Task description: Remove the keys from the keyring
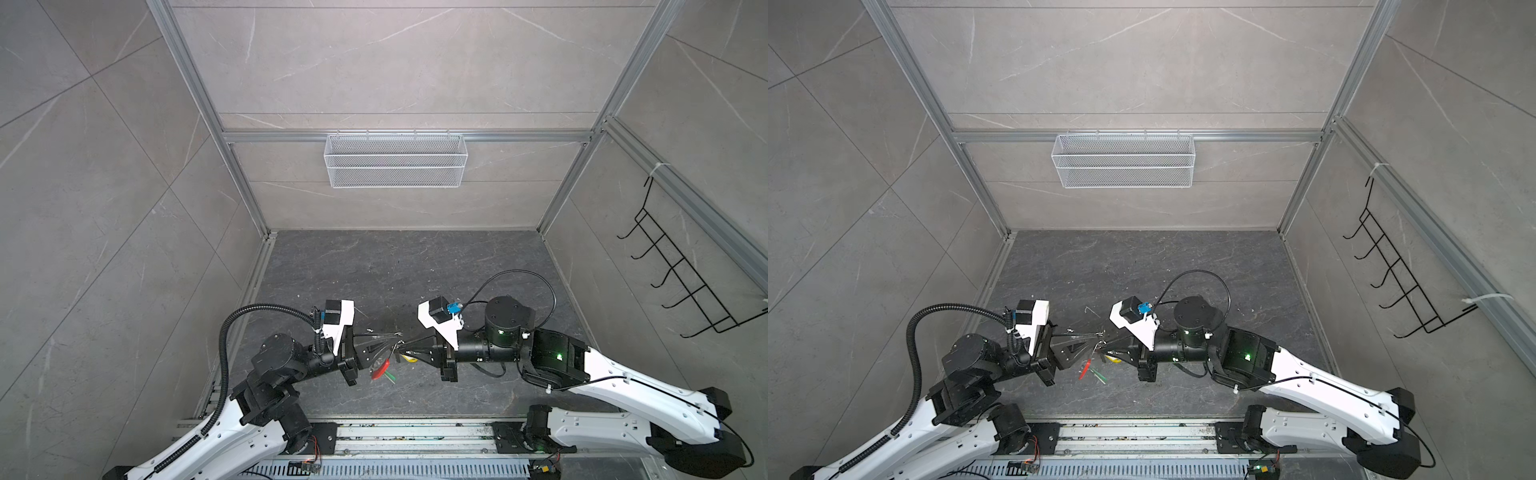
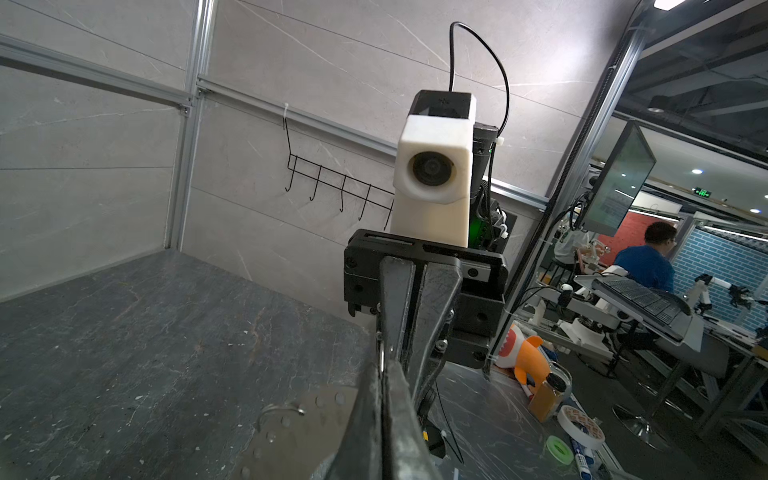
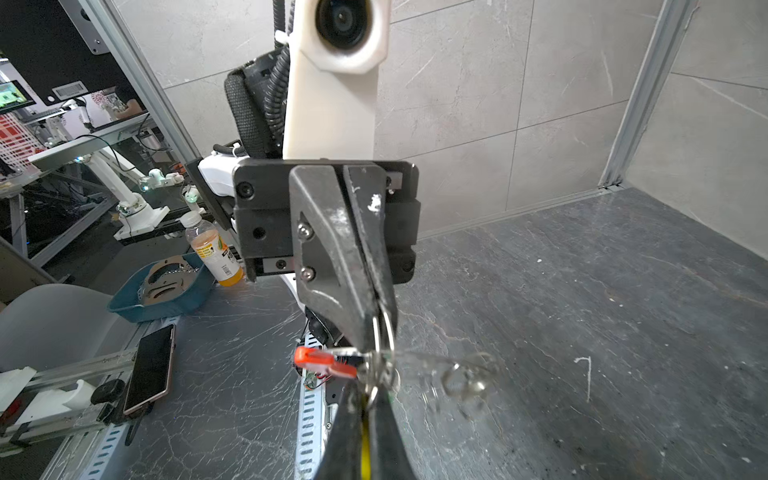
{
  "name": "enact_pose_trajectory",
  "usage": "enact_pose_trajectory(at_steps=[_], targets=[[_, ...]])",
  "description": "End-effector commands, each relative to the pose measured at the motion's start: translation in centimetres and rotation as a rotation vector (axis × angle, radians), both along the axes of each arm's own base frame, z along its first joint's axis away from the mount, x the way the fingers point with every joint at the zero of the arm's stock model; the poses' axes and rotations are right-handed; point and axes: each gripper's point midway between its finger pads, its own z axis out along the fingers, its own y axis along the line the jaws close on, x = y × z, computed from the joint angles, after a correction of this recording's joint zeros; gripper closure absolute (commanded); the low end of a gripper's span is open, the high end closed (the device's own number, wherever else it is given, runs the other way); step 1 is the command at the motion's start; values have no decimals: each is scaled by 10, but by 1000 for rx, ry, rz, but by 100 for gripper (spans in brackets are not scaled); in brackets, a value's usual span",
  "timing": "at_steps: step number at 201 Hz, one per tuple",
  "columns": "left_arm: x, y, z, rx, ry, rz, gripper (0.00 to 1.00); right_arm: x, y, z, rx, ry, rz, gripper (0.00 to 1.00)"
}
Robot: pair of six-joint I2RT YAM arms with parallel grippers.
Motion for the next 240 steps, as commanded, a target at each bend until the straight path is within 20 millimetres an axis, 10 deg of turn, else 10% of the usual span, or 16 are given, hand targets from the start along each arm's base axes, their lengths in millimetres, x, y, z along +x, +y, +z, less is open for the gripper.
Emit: enact_pose_trajectory(at_steps=[1,37,70,101,173,240], targets=[[-11,4,25,-89,-61,-43,100,1,9,-14,-43,29,13,100],[-11,5,21,-68,-54,-43,100,3,8,-17,-56,44,-5,100],[-12,7,17,-53,-55,-30,100,-4,-6,-5,-42,42,-2,67],[-11,7,15,-43,-47,-24,100,-13,-21,10,-15,34,13,57],[-11,7,15,-54,-45,-30,100,-1,-23,46,113,-9,-60,55],[-11,9,16,-63,-50,-25,100,-2,0,33,88,39,-7,64]])
